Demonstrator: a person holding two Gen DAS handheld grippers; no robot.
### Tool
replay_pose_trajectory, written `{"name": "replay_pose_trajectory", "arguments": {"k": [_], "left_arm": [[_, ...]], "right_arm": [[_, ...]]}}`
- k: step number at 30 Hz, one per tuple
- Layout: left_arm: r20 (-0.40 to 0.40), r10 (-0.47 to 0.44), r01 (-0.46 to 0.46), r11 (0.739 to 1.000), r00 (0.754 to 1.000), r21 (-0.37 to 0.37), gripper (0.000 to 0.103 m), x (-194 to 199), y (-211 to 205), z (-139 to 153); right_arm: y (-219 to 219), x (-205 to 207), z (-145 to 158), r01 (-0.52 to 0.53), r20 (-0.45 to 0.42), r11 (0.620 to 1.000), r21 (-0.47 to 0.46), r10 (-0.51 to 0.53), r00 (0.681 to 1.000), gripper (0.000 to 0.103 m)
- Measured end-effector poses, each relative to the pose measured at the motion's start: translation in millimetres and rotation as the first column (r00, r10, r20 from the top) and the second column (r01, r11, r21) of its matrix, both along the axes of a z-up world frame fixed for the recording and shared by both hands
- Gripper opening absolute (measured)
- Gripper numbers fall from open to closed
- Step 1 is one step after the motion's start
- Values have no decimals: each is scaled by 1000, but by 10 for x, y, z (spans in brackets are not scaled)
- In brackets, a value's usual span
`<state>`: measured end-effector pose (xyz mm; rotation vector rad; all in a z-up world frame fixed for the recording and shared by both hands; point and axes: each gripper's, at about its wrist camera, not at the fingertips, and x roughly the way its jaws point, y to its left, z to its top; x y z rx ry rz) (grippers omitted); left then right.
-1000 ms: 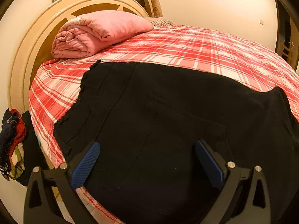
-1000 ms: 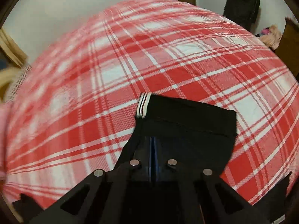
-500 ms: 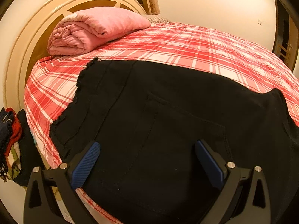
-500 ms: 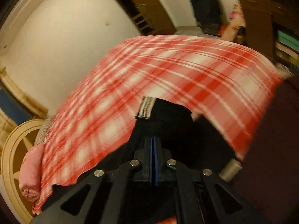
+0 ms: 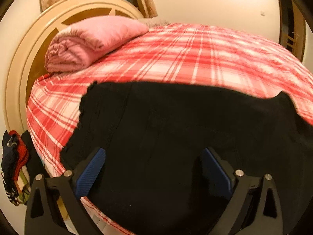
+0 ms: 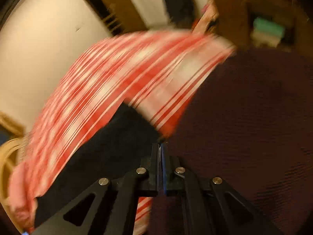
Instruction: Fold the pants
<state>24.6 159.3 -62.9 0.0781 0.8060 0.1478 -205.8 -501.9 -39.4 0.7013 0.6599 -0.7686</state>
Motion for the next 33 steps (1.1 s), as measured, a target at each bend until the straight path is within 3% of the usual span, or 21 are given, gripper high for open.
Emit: {"name": "replay_pose_trajectory", "arguments": {"k": [1, 2, 4, 5, 9, 12, 14, 16, 17, 20, 22, 27, 29, 30, 31, 33], "left_arm": [[11, -11, 11, 1000, 1000, -9, 102, -10, -30, 43], [30, -31, 32, 999, 999, -26, 102, -25, -89, 115], [59, -78, 81, 995, 995, -55, 102, -45, -246, 230], [72, -110, 115, 991, 991, -71, 102, -63, -342, 281], [106, -257, 266, 960, 961, -83, 102, -166, -870, 386], [86, -336, 343, 936, 938, -85, 102, -217, -1189, 339], [59, -385, 389, 916, 921, -99, 102, -243, -1404, 279], [42, -421, 423, 899, 906, -113, 102, -282, -1581, 243], [39, -435, 436, 892, 900, -115, 102, -304, -1638, 241], [32, -487, 488, 869, 873, -84, 102, -363, -1840, 231], [32, -512, 513, 857, 859, -48, 102, -421, -1947, 227], [26, -537, 538, 843, 843, -26, 102, -485, -2027, 224], [32, -539, 540, 842, 842, -10, 102, -497, -2029, 222], [31, -539, 539, 842, 842, -11, 102, -496, -2024, 214], [27, -538, 539, 842, 842, -18, 102, -490, -2028, 200], [18, -535, 535, 844, 845, -41, 102, -460, -2036, 175]], "right_arm": [[-13, 48, 86, -38, 5, 999, -34, 38, 999, 5], [-41, 159, 144, -94, 2, 995, -42, 94, 996, 18], [-104, 345, 129, -168, 22, 986, -13, 169, 985, 82], [-144, 455, 88, -197, 28, 980, -6, 197, 980, 84], [-168, 905, -100, -280, -73, 959, -42, 276, 958, 83], [-133, 1188, -293, -312, -213, 944, -110, 284, 935, 82], [-172, 1282, -400, -315, -242, 943, -110, 282, 928, 82], [-191, 1355, -519, -345, -246, 937, -57, 322, 914, 56], [-181, 1382, -565, -360, -261, 932, -39, 338, 904, 23], [-136, 1358, -507, -372, -303, 920, -127, 321, 897, 12], [-239, 1276, -477, -317, -304, 935, -161, 259, 917, 12], [-316, 855, -335, -308, -89, 951, -6, 306, 948, 14], [-120, 653, -217, -323, -51, 946, 8, 323, 945, 29], [-35, 615, -202, -322, -38, 947, 13, 323, 946, 50], [59, 544, -180, -326, -16, 945, 23, 326, 945, 64], [284, 471, -192, -356, 18, 932, 63, 356, 934, 65]]}}
